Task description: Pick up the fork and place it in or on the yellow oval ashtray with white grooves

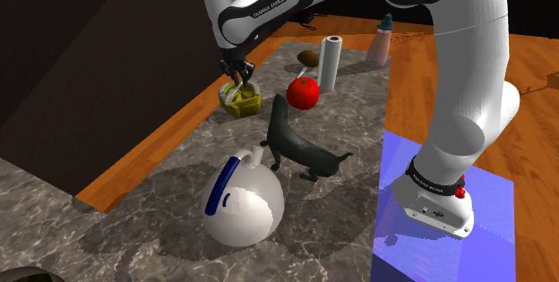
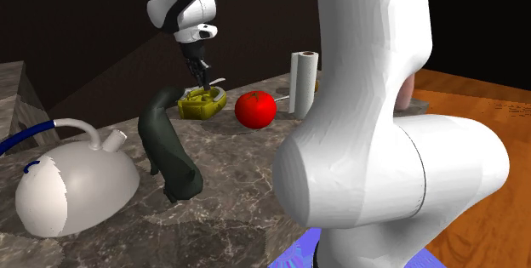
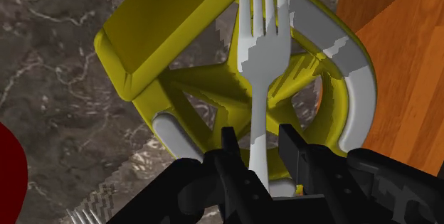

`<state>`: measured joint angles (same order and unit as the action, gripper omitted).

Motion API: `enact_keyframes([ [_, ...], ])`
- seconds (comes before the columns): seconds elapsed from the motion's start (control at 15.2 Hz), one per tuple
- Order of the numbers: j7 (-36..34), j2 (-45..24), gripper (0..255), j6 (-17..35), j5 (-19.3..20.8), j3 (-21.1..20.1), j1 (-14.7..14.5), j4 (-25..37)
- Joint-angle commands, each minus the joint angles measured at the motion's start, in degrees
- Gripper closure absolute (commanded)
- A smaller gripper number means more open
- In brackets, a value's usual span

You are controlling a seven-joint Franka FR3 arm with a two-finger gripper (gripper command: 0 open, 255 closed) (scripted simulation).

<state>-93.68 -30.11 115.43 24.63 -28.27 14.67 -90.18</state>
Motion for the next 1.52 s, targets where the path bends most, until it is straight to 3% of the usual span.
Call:
enact_keyframes([
  [0.0, -0.08, -0.1, 255, 0.25, 0.09, 0.03, -0.02, -0.12],
  [0.4, -0.08, -0.1, 255, 0.25, 0.09, 0.04, -0.02, -0.12],
  [0.46, -0.09, -0.11, 0, 0.25, 0.09, 0.04, -0.03, -0.11],
  [0.79, -0.08, -0.1, 0, 0.25, 0.09, 0.04, -0.03, -0.11],
  [1.06, 1.05, 2.32, 0, -5.53, -1.63, -1.01, -0.37, 3.55],
  [1.45, 1.05, 2.32, 0, -5.53, -1.63, -1.01, -0.37, 3.55],
])
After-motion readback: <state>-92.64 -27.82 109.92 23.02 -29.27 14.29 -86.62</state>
